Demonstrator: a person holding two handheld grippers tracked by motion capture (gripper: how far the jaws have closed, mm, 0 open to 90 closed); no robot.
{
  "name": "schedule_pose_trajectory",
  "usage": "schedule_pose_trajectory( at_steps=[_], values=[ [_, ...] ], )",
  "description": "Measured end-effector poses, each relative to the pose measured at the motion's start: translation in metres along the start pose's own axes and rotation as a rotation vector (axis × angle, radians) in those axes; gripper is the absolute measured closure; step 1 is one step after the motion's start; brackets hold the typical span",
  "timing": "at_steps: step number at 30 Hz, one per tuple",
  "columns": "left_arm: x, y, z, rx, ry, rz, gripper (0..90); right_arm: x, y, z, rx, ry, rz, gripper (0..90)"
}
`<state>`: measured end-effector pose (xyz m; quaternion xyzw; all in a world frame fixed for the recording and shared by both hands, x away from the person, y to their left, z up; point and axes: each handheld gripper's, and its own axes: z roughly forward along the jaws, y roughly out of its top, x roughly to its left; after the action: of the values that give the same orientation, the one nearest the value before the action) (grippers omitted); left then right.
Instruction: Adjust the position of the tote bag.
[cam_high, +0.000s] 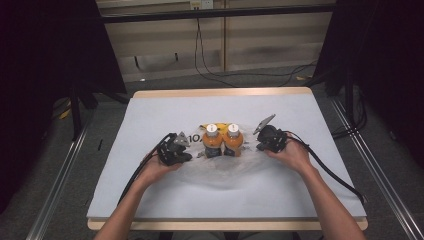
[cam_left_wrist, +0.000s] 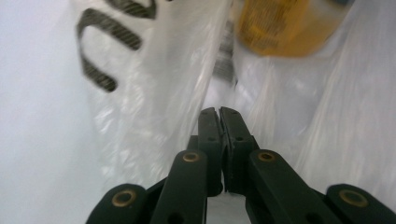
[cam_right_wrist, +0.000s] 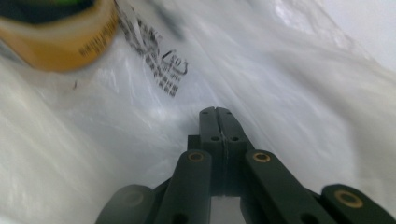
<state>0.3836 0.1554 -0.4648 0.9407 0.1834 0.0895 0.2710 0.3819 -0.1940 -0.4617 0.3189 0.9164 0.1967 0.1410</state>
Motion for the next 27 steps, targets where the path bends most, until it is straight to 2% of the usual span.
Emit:
schedule_pose_trajectory(
  at_steps=[1, 4, 5, 7, 9, 11, 14, 16, 19, 23, 25, 27],
  values=[
    [0.002, -0.003, -0.002, 0.002, 0.004, 0.001, 89.0, -0.002, -0.002, -0.003, 0.032, -0.006, 0.01, 90.0],
    [0.007, -0.011, -0.008, 0.027, 0.03, 0.012, 90.0, -0.005, -0.005, -0.004, 0.044, -0.024, -0.005, 90.0],
    [0.01, -0.015, -0.011, 0.038, 0.05, 0.002, 90.0, -0.006, -0.006, -0.005, 0.056, -0.036, -0.004, 90.0],
    [0.014, -0.018, -0.013, 0.044, 0.052, 0.001, 90.0, -0.007, -0.007, -0.006, 0.062, -0.041, -0.006, 90.0],
    [0.018, -0.026, -0.018, 0.051, 0.062, -0.005, 90.0, -0.009, -0.01, -0.006, 0.094, -0.073, -0.017, 90.0],
    [0.022, -0.033, -0.022, 0.055, 0.064, -0.013, 90.0, -0.013, -0.015, -0.009, 0.083, -0.047, 0.008, 90.0],
    [0.024, -0.038, -0.026, 0.057, 0.068, -0.014, 90.0, -0.017, -0.021, -0.012, 0.084, -0.039, 0.014, 90.0],
    [0.024, -0.038, -0.026, 0.056, 0.067, -0.018, 90.0, -0.016, -0.022, -0.013, 0.086, -0.038, 0.013, 90.0],
    [0.026, -0.04, -0.027, 0.063, 0.064, -0.01, 90.0, -0.013, -0.023, -0.013, 0.082, -0.031, -0.015, 90.0],
    [0.029, -0.044, -0.031, 0.081, 0.057, -0.023, 90.0, -0.01, -0.022, -0.014, 0.081, -0.018, -0.008, 90.0],
    [0.029, -0.044, -0.031, 0.074, 0.053, -0.03, 90.0, -0.009, -0.023, -0.015, 0.083, -0.01, -0.01, 90.0],
    [0.03, -0.044, -0.031, 0.08, 0.054, -0.02, 90.0, -0.009, -0.024, -0.016, 0.085, -0.003, -0.01, 90.0]
  ],
)
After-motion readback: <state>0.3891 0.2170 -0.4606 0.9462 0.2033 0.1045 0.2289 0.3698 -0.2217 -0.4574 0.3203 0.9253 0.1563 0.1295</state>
